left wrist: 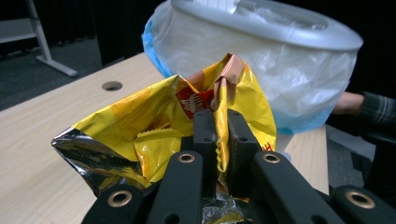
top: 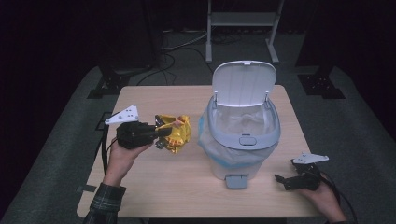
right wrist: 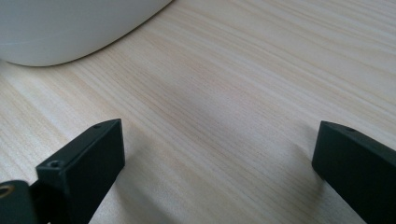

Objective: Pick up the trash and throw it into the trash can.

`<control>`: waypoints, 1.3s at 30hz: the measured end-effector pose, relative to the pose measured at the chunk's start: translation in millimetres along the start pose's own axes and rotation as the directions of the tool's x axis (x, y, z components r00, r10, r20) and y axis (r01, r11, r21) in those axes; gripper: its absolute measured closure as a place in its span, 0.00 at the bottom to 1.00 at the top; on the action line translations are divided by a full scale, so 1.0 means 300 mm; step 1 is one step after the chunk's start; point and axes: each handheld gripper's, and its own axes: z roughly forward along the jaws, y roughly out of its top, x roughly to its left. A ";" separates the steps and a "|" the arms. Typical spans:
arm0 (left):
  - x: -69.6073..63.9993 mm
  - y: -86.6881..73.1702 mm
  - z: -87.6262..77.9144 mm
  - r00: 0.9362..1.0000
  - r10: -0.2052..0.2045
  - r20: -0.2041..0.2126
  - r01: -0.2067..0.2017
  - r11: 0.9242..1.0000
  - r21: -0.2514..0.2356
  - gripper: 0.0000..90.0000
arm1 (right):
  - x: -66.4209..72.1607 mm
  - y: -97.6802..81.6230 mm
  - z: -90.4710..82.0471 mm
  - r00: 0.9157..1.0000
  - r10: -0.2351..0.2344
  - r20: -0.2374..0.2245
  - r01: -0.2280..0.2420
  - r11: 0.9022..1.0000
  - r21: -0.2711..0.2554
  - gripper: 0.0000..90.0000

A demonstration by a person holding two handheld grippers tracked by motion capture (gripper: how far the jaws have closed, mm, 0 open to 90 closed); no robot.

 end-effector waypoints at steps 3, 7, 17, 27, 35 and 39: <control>-0.003 0.016 -0.007 1.000 0.007 0.004 -0.007 1.000 -0.003 0.95 | 0.000 0.000 0.000 1.000 0.000 0.000 0.000 1.000 0.000 0.02; -0.008 0.038 -0.015 1.000 0.015 0.022 -0.014 1.000 -0.021 0.95 | 0.000 0.000 0.000 1.000 0.000 0.000 0.000 1.000 0.000 0.02; -0.022 0.097 -0.031 0.998 0.038 0.054 -0.035 0.998 -0.047 0.95 | 0.000 0.000 0.000 1.000 0.000 0.000 0.000 1.000 0.000 0.02; -0.037 0.154 -0.045 0.995 0.058 0.077 -0.052 0.996 -0.074 0.95 | 0.000 0.000 0.000 1.000 0.000 0.000 0.000 1.000 0.000 0.02; -0.050 0.207 -0.053 0.993 0.081 0.090 -0.073 0.993 -0.093 0.95 | 0.000 0.000 0.000 1.000 0.000 0.000 0.000 1.000 0.000 0.02; -0.059 0.237 -0.050 0.991 0.095 0.099 -0.085 0.991 -0.101 0.95 | 0.000 0.000 0.000 1.000 0.000 0.000 0.000 1.000 0.000 0.02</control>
